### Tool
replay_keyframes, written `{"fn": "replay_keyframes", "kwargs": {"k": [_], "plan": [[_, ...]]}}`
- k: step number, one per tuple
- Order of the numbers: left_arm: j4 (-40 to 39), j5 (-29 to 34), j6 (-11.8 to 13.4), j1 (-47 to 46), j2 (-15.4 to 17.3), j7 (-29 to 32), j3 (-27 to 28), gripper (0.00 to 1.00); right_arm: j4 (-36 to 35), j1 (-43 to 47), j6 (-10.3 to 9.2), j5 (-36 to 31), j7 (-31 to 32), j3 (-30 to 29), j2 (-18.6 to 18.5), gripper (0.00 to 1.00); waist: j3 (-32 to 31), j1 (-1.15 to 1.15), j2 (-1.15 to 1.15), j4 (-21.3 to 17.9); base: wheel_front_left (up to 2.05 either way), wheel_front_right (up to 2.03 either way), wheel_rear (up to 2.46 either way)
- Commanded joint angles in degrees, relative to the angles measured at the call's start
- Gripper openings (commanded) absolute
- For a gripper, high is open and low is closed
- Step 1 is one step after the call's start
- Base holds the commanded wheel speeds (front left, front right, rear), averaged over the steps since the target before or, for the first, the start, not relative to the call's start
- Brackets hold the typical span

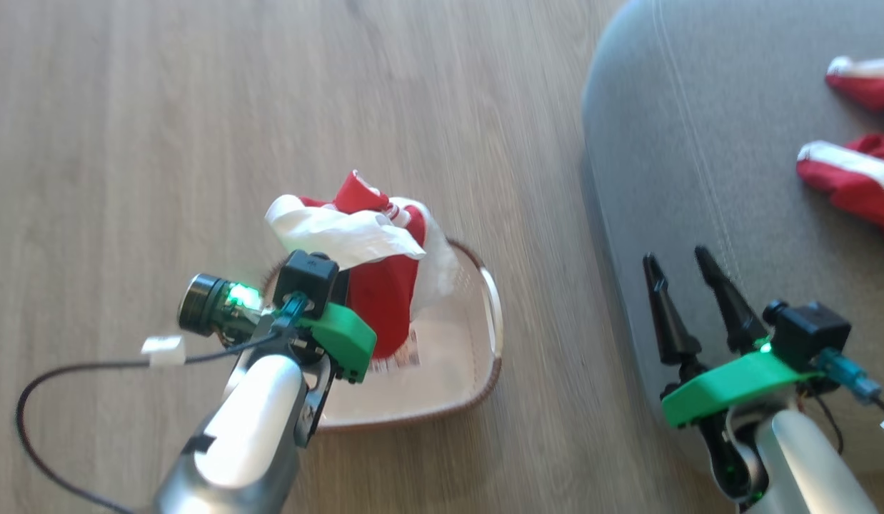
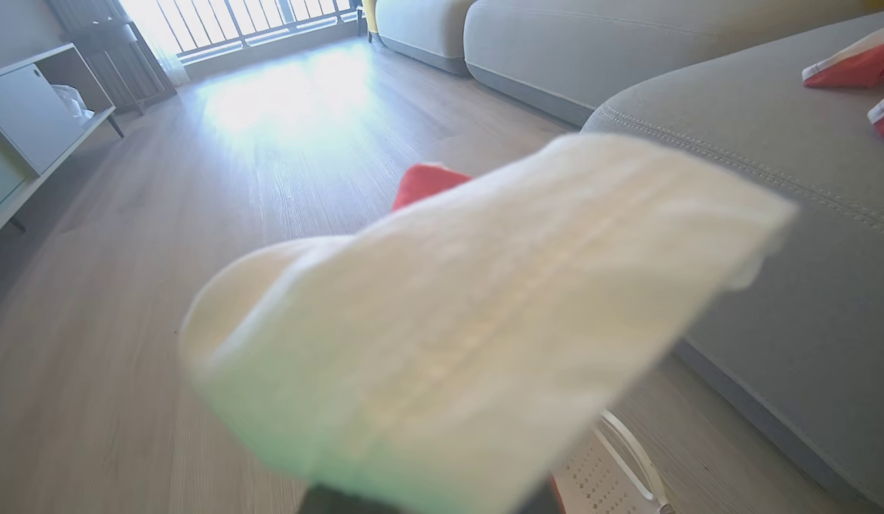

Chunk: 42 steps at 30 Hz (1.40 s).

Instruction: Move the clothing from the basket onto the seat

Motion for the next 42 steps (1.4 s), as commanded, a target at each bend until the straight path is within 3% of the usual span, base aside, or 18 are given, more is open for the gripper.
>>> {"fn": "replay_keyframes", "kwargs": {"k": [1,12,20,29,35,42], "plan": [[-4.11,0.90,0.21,-0.02,1.12,-0.71,2.67,0.00,-1.22,0.28,0.41,0.12,-0.06,1.36,-0.58,1.00,-4.25,0.01,0.00,2.15,0.00,0.00,0.00],[-20.65,5.32,0.79,6.60,1.44,-0.72,6.18,0.00,-0.70,2.90,0.41,0.26,-0.06,2.57,0.61,1.00,-9.37,0.01,0.00,3.37,0.00,0.00,0.00],[-26.76,7.39,1.39,8.70,1.77,-0.72,3.48,0.00,-1.23,4.94,0.41,0.13,-0.06,1.94,1.37,1.00,-11.25,0.01,0.00,4.54,0.00,0.00,0.00],[-31.86,7.74,-1.14,9.99,1.02,-0.72,-2.59,0.00,-1.70,5.98,0.41,-0.44,-0.06,1.14,1.48,1.00,-12.38,0.01,0.00,5.12,0.00,0.00,0.00],[-38.98,6.15,0.74,10.75,-0.20,-0.72,-2.70,0.00,-1.75,6.07,0.41,-0.81,-0.06,1.14,1.30,1.00,-12.40,0.01,0.00,4.90,0.00,0.00,0.00],[-41.06,5.78,-0.95,10.95,-0.74,-0.72,-3.54,0.00,-1.55,5.97,0.41,-1.04,-0.06,1.32,1.39,1.00,-12.38,0.01,0.00,4.65,0.00,0.00,0.00]]}}
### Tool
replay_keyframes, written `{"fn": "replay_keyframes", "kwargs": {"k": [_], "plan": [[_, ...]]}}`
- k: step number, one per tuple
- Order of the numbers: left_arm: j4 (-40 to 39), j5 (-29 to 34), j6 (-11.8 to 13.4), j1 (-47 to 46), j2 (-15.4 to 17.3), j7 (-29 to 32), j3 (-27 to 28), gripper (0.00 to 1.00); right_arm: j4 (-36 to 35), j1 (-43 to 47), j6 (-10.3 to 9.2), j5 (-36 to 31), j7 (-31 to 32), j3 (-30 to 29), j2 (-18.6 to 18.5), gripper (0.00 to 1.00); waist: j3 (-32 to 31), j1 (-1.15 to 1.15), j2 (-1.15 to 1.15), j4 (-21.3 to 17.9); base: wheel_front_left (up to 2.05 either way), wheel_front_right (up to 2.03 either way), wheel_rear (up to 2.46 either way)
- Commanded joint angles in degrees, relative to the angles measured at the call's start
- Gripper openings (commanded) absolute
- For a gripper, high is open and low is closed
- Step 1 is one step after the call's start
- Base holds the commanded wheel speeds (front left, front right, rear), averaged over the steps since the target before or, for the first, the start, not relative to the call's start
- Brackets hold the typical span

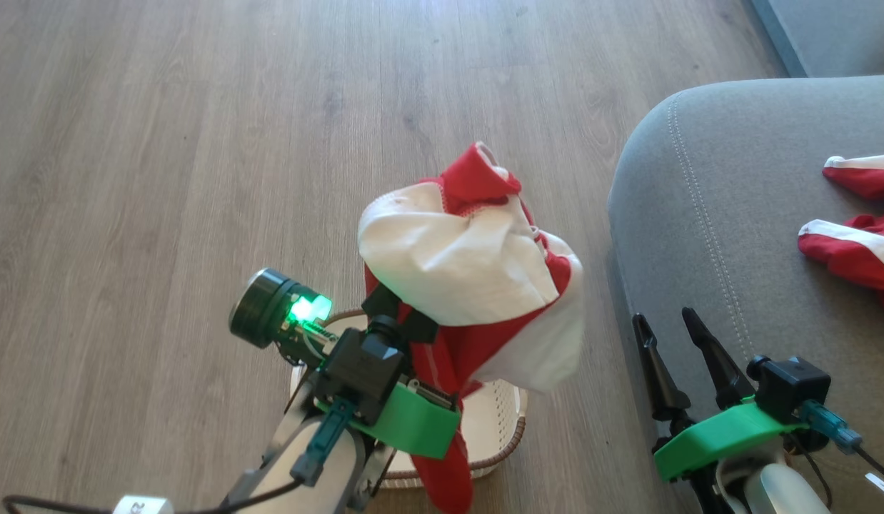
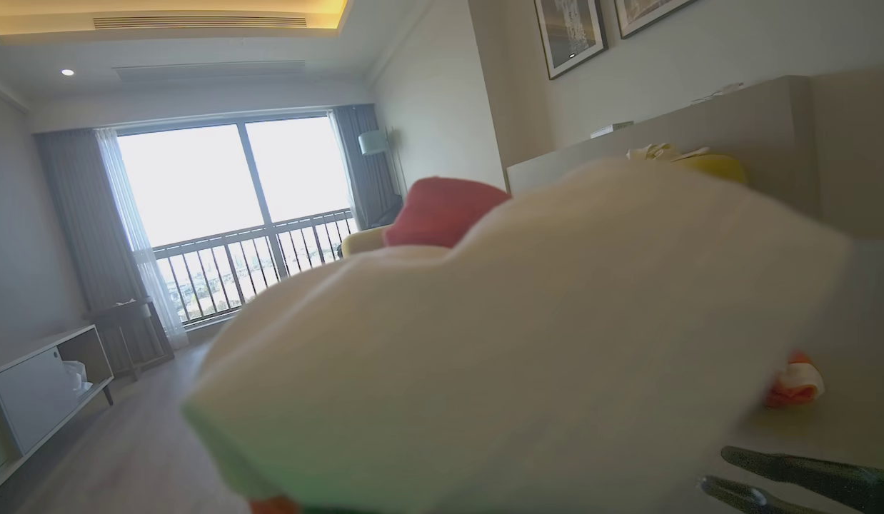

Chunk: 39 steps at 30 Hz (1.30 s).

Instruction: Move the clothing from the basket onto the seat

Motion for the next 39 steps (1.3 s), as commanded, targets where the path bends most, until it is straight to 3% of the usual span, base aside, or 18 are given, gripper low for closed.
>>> {"fn": "replay_keyframes", "kwargs": {"k": [1,8,13,17,23,26,31,39], "plan": [[-1.99,-0.28,-0.37,-1.03,-0.25,-0.53,1.51,0.00,-1.88,-1.33,0.41,-0.42,-0.13,1.21,-0.28,1.00,0.03,0.01,0.00,-0.10,0.00,0.00,0.00],[-0.84,-0.25,-1.17,-0.68,-0.41,-0.53,2.18,0.00,-2.49,-1.50,0.41,-0.30,-0.13,1.51,-0.72,1.00,0.10,0.01,0.00,-0.66,0.00,0.00,0.00],[-0.58,-0.01,-1.70,-0.75,-0.48,-0.53,2.70,0.00,-5.21,-1.44,0.41,-0.86,-0.13,3.95,-3.04,1.00,0.35,0.01,0.00,-0.84,0.00,0.00,0.00],[-0.13,0.21,-2.10,-0.74,-0.47,-0.53,2.97,0.00,-8.43,-2.12,0.41,-0.90,-0.13,8.72,-7.35,1.00,0.50,0.01,0.00,-0.95,0.00,0.00,0.00],[0.53,0.69,-2.69,-0.79,-0.28,-0.53,2.78,0.00,-13.76,-5.67,0.41,-0.23,-0.13,19.07,-17.34,1.00,0.48,0.01,0.00,-0.98,0.00,0.00,0.00],[0.75,1.06,-2.87,-0.88,-0.17,-0.53,2.30,0.00,-14.26,-8.25,0.41,0.27,-0.13,21.52,-21.38,1.00,0.49,0.01,0.00,-0.95,0.00,0.00,0.00],[0.77,1.70,-3.09,-1.26,-0.07,-0.53,0.91,0.00,-14.15,-12.34,0.41,1.69,-0.13,25.16,-25.52,1.00,0.59,0.01,0.00,-0.58,0.00,0.00,0.00],[0.25,2.49,-3.65,-2.59,0.32,-0.53,-3.15,0.00,-12.46,-21.02,0.41,5.59,-0.13,36.00,-31.02,1.00,0.85,0.01,0.00,1.26,0.00,0.00,0.00]]}}
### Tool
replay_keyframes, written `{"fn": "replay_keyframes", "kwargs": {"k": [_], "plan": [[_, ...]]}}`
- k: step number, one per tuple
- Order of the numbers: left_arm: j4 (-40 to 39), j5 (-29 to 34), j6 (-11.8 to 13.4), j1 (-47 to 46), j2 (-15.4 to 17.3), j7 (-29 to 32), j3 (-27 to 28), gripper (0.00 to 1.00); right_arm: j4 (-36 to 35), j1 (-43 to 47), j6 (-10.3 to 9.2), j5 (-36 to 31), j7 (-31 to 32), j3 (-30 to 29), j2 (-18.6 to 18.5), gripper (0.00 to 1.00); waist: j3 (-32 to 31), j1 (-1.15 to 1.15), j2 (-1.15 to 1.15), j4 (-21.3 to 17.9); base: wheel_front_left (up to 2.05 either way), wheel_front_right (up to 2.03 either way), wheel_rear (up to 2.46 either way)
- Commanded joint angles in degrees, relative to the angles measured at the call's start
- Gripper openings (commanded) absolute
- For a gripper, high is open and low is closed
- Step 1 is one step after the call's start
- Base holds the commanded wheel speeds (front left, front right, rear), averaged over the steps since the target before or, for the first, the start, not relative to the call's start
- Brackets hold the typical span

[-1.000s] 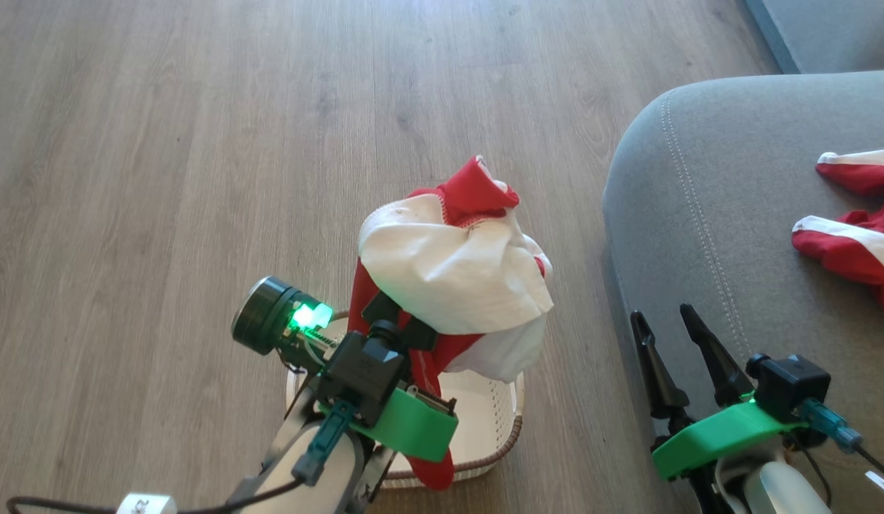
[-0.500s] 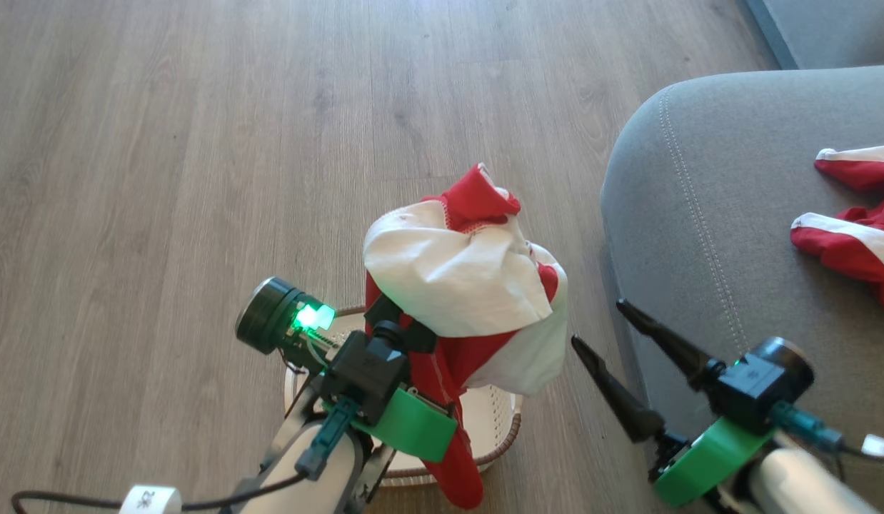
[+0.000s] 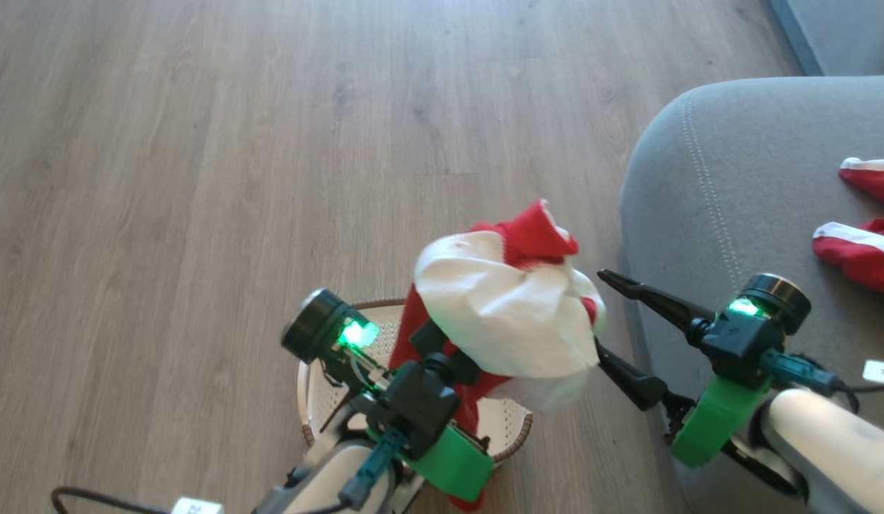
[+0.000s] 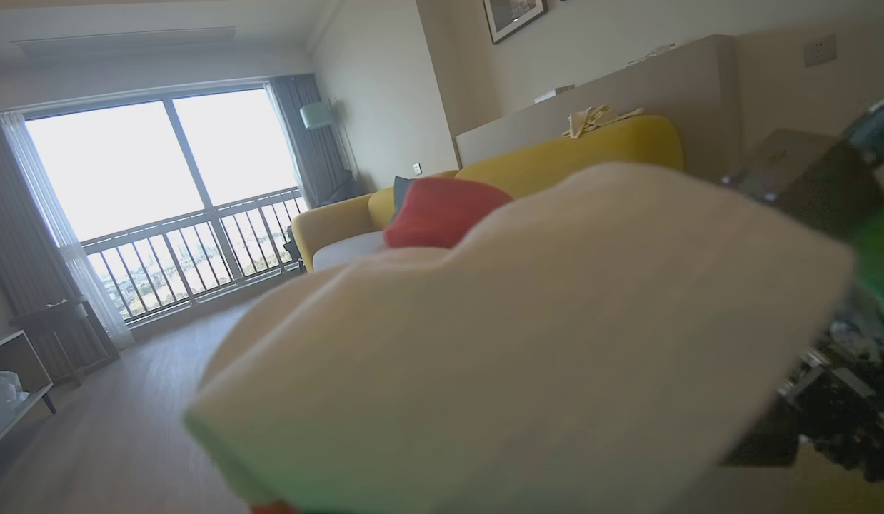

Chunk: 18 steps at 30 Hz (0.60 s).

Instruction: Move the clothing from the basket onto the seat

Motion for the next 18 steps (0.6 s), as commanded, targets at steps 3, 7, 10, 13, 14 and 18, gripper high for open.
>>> {"fn": "replay_keyframes", "kwargs": {"k": [3,7,10,13,14,18], "plan": [[-2.96,0.83,0.08,-3.82,0.44,-0.55,0.59,0.00,0.90,-3.16,0.40,0.48,-0.13,2.76,-2.48,1.00,0.17,0.00,0.00,0.93,0.00,0.00,0.00],[-3.76,0.66,0.44,-4.51,0.76,-0.55,-0.80,0.00,2.95,-5.89,0.40,2.17,-0.13,7.76,-2.59,1.00,0.40,0.00,0.00,1.75,0.00,0.00,0.00],[-4.28,0.43,0.73,-5.00,0.93,-0.55,-1.54,0.00,3.56,-7.65,0.40,4.12,-0.13,11.85,-1.94,1.00,0.61,0.00,0.00,2.04,0.00,0.00,0.00],[-4.64,0.22,0.93,-5.58,0.93,-0.55,-2.25,0.00,4.28,-9.43,0.40,5.35,-0.13,15.75,-0.70,1.00,0.84,0.00,0.00,2.11,0.00,0.00,0.00],[-4.71,0.14,0.97,-5.76,0.93,-0.55,-2.47,0.00,4.63,-10.08,0.40,5.31,-0.13,16.77,-0.10,1.00,0.94,0.00,0.00,2.07,0.00,0.00,0.00],[-4.57,-0.23,1.00,-6.35,0.82,-0.55,-3.39,0.00,5.86,-11.37,0.40,5.89,-0.13,18.38,3.51,1.00,1.16,0.00,0.00,1.91,0.00,0.00,0.00]]}}
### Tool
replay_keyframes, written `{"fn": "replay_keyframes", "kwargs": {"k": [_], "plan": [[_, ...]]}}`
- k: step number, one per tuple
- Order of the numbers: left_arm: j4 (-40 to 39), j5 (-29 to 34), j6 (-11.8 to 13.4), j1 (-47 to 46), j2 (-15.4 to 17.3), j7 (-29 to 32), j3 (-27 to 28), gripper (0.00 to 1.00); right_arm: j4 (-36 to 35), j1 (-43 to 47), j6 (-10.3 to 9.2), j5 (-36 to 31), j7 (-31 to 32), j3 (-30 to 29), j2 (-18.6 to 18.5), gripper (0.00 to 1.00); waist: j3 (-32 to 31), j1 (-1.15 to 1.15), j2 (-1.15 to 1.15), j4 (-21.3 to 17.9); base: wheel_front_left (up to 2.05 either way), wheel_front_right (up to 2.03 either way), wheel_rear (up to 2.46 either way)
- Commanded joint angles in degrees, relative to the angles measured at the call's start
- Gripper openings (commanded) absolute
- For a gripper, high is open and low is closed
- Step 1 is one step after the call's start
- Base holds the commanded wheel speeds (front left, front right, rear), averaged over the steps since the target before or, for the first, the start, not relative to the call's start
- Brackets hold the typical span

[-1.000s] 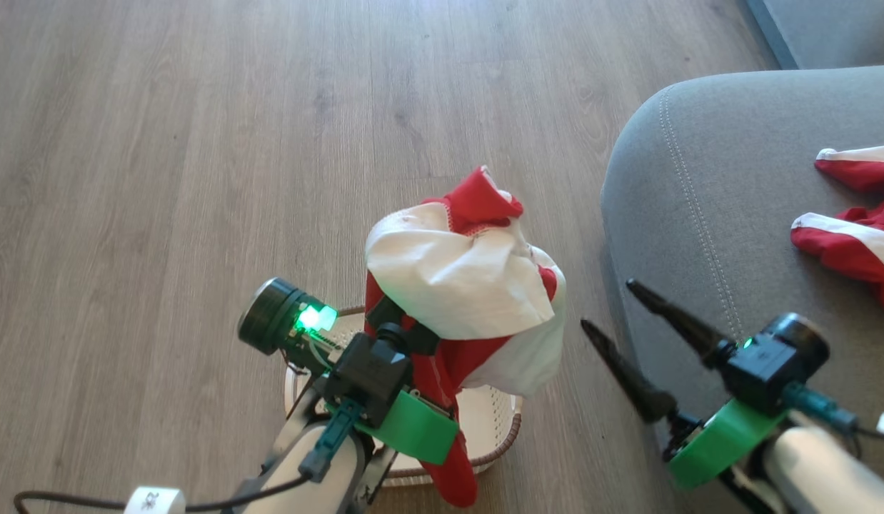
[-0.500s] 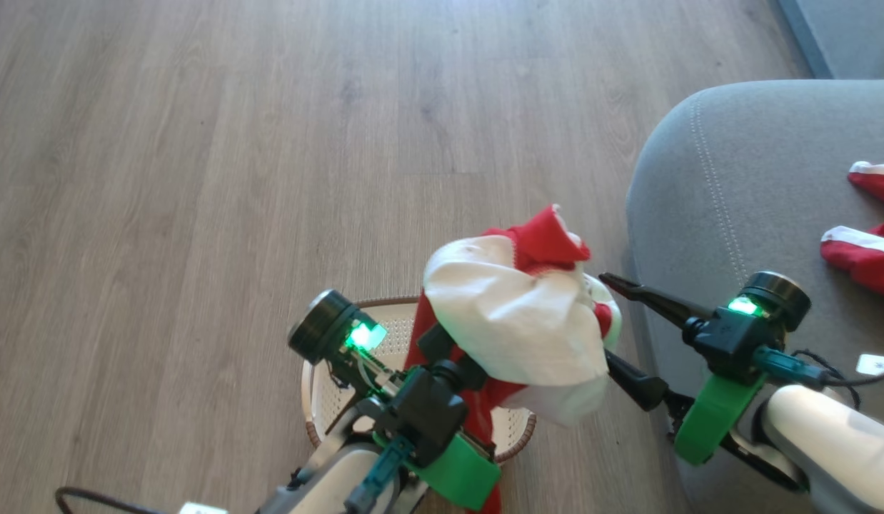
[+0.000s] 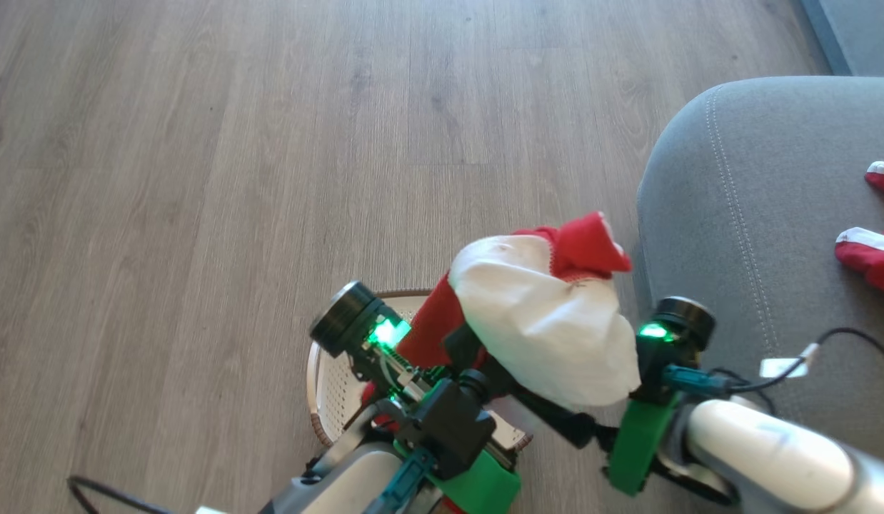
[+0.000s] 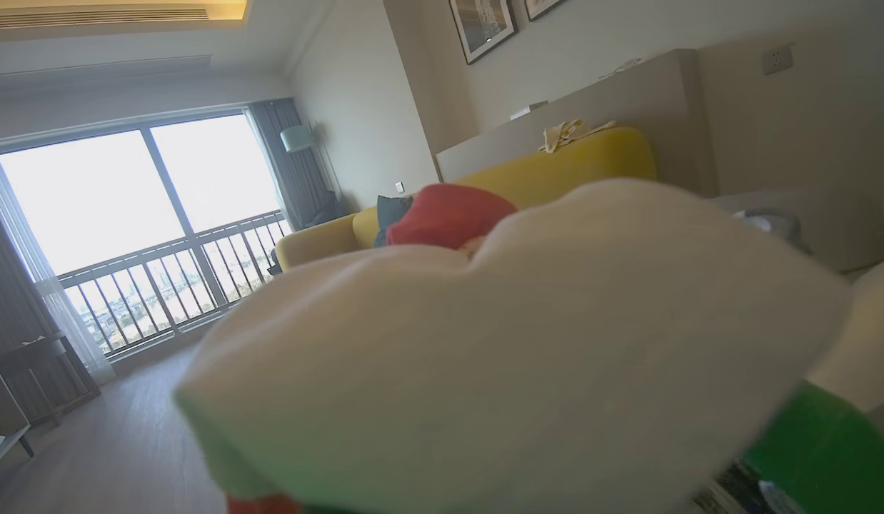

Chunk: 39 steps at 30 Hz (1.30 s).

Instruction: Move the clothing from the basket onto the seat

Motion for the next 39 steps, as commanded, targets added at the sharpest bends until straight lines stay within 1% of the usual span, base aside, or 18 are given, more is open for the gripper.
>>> {"fn": "replay_keyframes", "kwargs": {"k": [1,4,9,11,12,15,16,18,24,29,32,33,39], "plan": [[-2.36,-0.63,0.46,-3.72,-0.21,-0.55,1.21,0.00,-0.38,-0.92,0.40,0.52,-0.13,-0.42,1.23,1.00,0.02,0.00,0.00,-0.04,0.00,0.00,0.00],[-2.27,-0.99,0.49,-3.89,-0.43,-0.55,0.61,0.00,1.36,-0.51,0.40,-0.48,-0.13,-1.35,4.22,1.00,-0.11,0.00,0.00,0.00,0.00,0.00,0.00],[-2.20,-1.50,0.44,-3.69,-0.73,-0.55,-0.06,0.00,4.83,1.99,0.40,-2.43,-0.13,-6.00,9.94,1.00,-0.61,0.00,0.00,0.35,0.00,0.00,0.00],[-2.19,-1.66,0.33,-3.56,-0.83,-0.55,-0.26,0.00,6.68,3.07,0.40,-2.56,-0.13,-6.94,11.92,0.23,-0.84,0.00,0.00,0.60,0.00,0.00,0.00],[-2.21,-1.72,0.27,-3.47,-0.86,-0.55,-0.32,0.00,7.41,3.42,0.40,-2.72,-0.13,-7.70,12.81,0.00,-0.93,0.00,0.00,0.70,0.00,0.00,0.00],[-2.33,-1.97,0.02,-3.18,-0.95,-0.55,-0.35,0.00,9.24,4.50,0.40,-3.39,-0.13,-9.60,14.85,0.00,-1.13,0.00,0.00,0.99,0.00,0.00,0.00],[-2.33,-1.97,0.02,-3.18,-0.95,-0.55,-0.35,0.00,9.24,4.50,0.40,-3.39,-0.13,-9.60,14.85,0.00,-1.13,0.00,0.00,0.99,0.00,0.00,0.00],[-2.43,-2.03,0.10,-2.93,-0.97,-0.55,0.01,0.00,10.24,5.20,0.40,-4.08,-0.13,-11.73,15.90,0.00,-1.20,0.00,0.00,1.13,0.00,0.00,0.00],[-2.64,-2.17,0.05,-2.30,-1.03,-0.55,1.11,0.00,11.04,8.36,0.40,-5.40,-0.13,-22.43,19.23,0.00,-1.10,0.00,0.00,1.17,0.00,0.00,0.00],[-2.61,-2.35,0.14,-1.96,-1.13,-0.55,2.36,0.00,9.17,10.65,0.40,-7.26,-0.13,-32.28,21.34,0.00,-0.85,0.00,0.00,0.97,0.00,0.00,0.00],[-2.66,-2.35,0.11,-1.84,-1.22,-0.55,3.03,0.00,7.30,11.98,0.40,-7.12,-0.13,-38.15,22.72,0.00,-0.80,0.00,0.00,0.86,0.00,0.00,0.00],[-2.59,-2.39,0.07,-1.69,-1.28,-0.55,3.41,0.00,5.94,12.64,0.40,-6.85,-0.13,-41.06,23.52,0.00,-0.80,0.00,0.00,0.76,0.00,0.00,0.00],[-2.41,-2.47,-0.41,-1.16,-1.47,-0.55,4.14,0.00,2.56,13.82,0.40,-5.31,-0.13,-45.10,24.64,0.00,-0.85,0.00,0.00,0.34,0.00,0.00,0.00]]}}
